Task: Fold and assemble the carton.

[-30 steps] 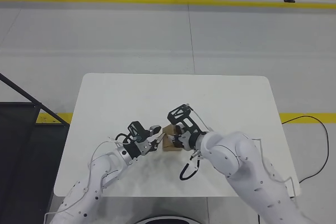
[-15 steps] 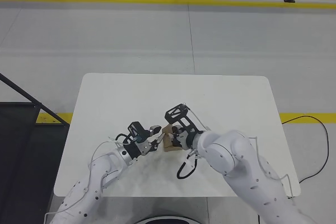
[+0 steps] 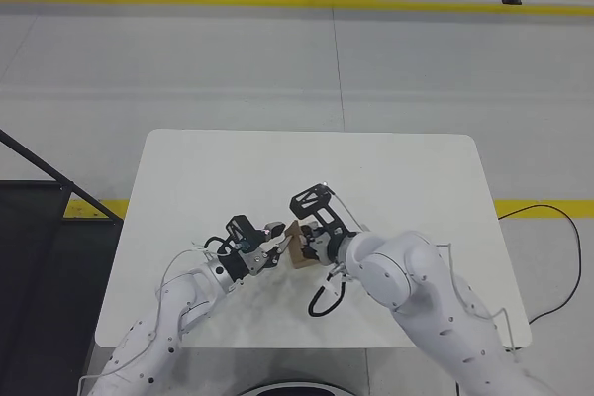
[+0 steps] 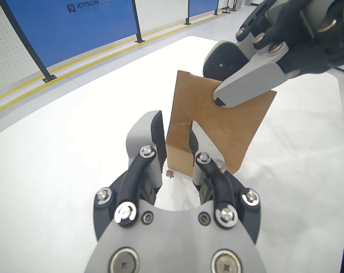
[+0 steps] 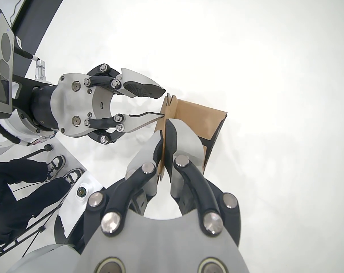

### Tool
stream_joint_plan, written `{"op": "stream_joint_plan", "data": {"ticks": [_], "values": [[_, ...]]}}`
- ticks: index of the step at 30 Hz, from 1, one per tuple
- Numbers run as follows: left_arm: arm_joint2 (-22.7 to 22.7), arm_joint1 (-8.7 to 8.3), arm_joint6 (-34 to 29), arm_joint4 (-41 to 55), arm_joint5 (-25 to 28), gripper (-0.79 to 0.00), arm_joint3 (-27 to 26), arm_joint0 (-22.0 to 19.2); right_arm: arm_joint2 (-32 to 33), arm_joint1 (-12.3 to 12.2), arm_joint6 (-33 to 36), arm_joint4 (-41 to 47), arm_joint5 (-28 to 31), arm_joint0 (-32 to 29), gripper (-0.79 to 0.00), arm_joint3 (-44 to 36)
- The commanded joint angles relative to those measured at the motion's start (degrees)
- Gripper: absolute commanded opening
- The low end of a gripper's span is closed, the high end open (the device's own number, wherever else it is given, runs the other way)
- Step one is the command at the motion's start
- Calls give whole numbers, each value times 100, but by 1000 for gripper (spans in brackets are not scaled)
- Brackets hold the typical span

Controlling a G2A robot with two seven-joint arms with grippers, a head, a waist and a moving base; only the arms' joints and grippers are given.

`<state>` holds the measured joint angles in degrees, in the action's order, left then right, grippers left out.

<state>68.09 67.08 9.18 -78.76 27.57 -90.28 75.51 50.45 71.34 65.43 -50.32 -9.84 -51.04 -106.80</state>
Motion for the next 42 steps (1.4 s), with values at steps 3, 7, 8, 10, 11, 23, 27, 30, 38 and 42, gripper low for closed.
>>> {"op": "stream_joint_plan", "data": {"ticks": [3,7,8,10,11,23,27,30,38,42], "values": [[3,-1,3,-1,4,-459,2,1,-19,24,-7,18,-44,13,-785,20],[8,-1,15,2,-2,-459,-3,4,-22,42,-26,14,-63,11,-773,22],[9,-1,21,4,-6,-459,-3,6,-20,45,-34,8,-67,7,-665,17],[17,-1,54,22,-19,-459,-14,14,-7,49,-42,-6,-79,-9,-573,-7],[21,-1,75,26,-25,-456,-24,22,6,49,-45,-15,-92,-25,-542,-24],[180,-5,414,243,-179,-459,-151,173,338,20,-181,75,-298,-407,-523,-331],[207,-17,390,188,-127,-459,-191,212,420,14,-173,109,-291,-464,-453,-366],[204,-26,408,116,-58,-465,-217,253,463,13,-178,122,-305,-497,-166,-394],[327,-51,592,90,-43,-465,-202,375,811,-23,-618,242,-245,-816,0,-654],[404,-63,639,120,-46,-465,-225,423,1291,-84,-1133,575,52,-1252,0,-730]]}}
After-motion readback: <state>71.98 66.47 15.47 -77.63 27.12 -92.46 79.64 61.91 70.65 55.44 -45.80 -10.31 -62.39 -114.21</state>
